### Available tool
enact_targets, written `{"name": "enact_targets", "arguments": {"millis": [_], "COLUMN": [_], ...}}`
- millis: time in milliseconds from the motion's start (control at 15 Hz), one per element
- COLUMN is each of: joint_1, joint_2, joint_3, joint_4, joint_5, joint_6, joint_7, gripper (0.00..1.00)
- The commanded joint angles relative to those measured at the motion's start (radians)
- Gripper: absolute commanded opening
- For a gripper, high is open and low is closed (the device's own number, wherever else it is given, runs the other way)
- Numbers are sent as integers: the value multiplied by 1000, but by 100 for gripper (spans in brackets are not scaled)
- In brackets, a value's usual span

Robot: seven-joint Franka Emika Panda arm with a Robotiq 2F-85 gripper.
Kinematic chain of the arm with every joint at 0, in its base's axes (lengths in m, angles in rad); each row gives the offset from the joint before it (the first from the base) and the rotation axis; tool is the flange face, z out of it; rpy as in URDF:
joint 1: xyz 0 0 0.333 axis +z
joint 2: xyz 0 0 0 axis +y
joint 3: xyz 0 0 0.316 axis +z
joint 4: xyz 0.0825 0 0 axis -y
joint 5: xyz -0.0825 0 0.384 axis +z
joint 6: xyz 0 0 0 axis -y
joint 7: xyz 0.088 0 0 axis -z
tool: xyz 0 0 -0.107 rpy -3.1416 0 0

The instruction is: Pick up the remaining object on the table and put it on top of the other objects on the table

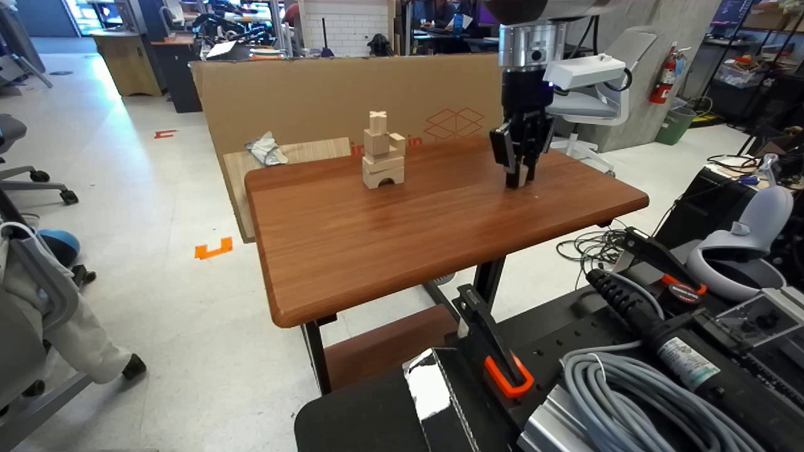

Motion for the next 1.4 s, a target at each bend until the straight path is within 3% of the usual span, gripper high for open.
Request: {"name": "enact_targets", "arguments": {"millis": [0, 67, 733, 1333], "joint_1": [-17, -30, -9, 86], "joint_2": [-16, -39, -264, -267], "joint_3": [16, 26, 107, 155], "joint_4": [-4, -16, -25, 11], "joint_5": [-17, -1, 136, 126], "joint_6": [15, 5, -123, -95], "joint_7": [9, -8, 55, 78], "gripper": [12, 8, 8, 8]}}
